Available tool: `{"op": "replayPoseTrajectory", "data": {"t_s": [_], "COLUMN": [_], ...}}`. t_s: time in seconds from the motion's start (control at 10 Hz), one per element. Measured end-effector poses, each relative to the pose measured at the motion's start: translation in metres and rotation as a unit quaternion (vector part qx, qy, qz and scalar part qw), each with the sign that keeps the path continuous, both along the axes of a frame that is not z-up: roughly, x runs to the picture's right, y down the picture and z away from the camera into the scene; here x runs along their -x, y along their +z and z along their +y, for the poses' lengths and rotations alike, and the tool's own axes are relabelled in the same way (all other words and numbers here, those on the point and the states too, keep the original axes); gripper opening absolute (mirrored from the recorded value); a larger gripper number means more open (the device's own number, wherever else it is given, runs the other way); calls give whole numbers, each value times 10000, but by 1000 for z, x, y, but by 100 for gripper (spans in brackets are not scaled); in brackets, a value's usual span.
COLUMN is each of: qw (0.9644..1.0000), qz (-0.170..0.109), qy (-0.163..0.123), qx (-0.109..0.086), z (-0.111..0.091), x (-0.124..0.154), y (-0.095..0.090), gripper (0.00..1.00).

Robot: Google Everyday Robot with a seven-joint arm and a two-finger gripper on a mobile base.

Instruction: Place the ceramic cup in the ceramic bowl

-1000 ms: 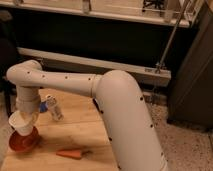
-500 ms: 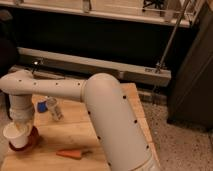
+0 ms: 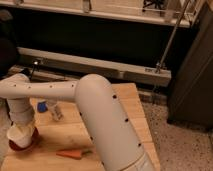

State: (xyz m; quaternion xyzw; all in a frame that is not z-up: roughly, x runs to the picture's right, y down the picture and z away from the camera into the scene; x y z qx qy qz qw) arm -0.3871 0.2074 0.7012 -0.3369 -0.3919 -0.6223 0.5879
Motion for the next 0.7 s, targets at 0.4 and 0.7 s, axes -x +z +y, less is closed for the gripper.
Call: {"op": "replayPoseTrajectory", "data": {"t_s": [0.4, 0.7], "qw": [9999, 9999], "qz": [-4, 54], "qy": [-9, -121], "qx": [-162, -107], "z": [-4, 7], "x": [8, 7], "y": [-10, -15], "gripper": [80, 80]}}
